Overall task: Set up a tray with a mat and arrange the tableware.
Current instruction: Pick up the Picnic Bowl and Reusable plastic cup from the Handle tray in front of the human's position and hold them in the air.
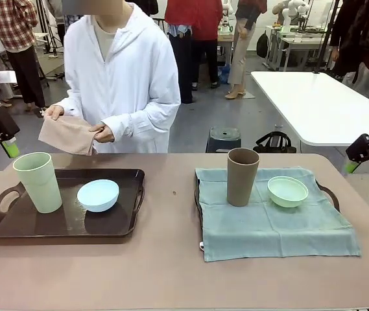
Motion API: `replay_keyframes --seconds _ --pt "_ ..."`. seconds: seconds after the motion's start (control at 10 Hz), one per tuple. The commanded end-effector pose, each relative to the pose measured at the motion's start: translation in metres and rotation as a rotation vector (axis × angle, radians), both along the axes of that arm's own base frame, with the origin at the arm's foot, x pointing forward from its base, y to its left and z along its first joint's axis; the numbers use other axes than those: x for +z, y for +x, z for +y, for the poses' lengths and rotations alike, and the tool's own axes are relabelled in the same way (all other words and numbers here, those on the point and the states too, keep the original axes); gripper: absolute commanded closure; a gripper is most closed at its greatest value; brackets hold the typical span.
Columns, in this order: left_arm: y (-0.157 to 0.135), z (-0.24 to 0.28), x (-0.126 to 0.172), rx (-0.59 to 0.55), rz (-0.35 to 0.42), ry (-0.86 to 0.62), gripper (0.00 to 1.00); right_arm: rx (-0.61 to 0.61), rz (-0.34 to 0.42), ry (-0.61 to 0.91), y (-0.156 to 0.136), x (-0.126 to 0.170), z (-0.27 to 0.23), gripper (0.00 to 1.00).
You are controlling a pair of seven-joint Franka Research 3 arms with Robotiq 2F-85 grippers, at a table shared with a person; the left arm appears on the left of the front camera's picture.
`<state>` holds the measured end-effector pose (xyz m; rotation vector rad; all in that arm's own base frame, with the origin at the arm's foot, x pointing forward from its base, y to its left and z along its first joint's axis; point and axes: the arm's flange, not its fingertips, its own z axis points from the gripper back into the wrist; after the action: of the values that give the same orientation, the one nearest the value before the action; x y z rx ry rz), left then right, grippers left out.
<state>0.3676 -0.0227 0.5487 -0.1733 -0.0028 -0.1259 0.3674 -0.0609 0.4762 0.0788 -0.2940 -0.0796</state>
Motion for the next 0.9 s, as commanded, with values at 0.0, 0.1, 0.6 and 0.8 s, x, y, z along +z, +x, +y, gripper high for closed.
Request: replay_keyframes --seconds 0.0,0.1,0.6,0.8 --pt "0.002 0.048 0.000 0.021 0.055 -0.161 0.00 0.022 -0.010 0.099 -0.009 0.003 -0.024 0.02" --pt "0.002 0.083 -0.007 0.059 0.081 -0.272 0.00 0.011 -0.020 0.180 -0.012 0.004 -0.042 0.02" --pt "-0.025 0.188 -0.023 0.069 -0.057 -0.672 0.00 -0.044 -0.104 0.646 -0.027 -0.004 -0.107 0.02" --pt "-0.044 0.214 -0.026 0.084 -0.150 -0.775 0.00 -0.083 -0.140 0.788 -0.036 -0.006 -0.134 0.02"
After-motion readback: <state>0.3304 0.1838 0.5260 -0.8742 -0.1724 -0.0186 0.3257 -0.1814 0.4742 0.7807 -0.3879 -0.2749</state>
